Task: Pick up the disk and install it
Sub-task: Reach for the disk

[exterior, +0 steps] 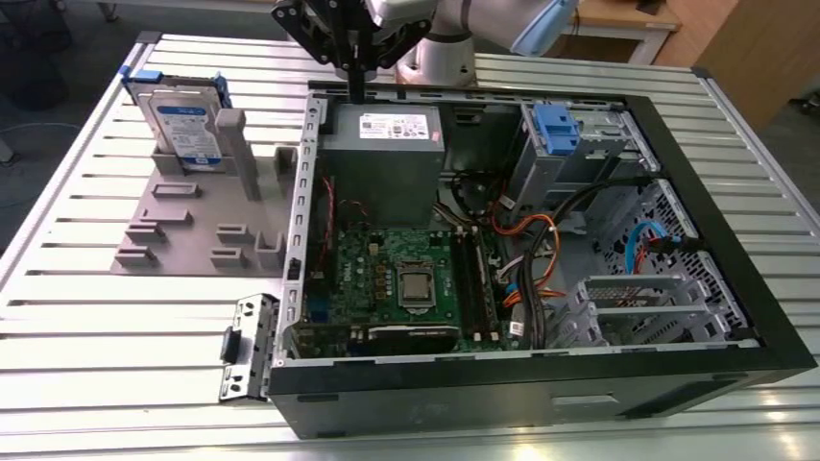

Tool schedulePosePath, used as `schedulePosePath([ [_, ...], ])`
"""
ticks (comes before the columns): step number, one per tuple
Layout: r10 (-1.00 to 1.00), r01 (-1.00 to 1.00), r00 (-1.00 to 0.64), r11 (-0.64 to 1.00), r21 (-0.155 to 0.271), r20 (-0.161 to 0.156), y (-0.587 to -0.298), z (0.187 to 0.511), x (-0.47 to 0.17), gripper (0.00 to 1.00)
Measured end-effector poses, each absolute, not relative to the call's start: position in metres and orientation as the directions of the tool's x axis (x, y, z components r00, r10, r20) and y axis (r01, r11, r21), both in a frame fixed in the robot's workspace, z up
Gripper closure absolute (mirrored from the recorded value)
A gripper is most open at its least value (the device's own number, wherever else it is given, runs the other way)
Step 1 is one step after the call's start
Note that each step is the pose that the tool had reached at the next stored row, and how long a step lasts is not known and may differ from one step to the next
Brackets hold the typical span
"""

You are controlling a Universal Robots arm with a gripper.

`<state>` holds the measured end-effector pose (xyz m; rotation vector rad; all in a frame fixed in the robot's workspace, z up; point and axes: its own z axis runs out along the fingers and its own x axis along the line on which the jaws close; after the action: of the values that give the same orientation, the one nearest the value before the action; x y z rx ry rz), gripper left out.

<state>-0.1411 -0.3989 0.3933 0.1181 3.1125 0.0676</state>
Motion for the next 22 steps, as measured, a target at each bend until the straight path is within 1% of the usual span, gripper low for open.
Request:
schedulePosePath([
  [22,0.076,0.075,-0.997,0.996,0.044,-0.025,-0.399,0.393,-0.155,0.90],
])
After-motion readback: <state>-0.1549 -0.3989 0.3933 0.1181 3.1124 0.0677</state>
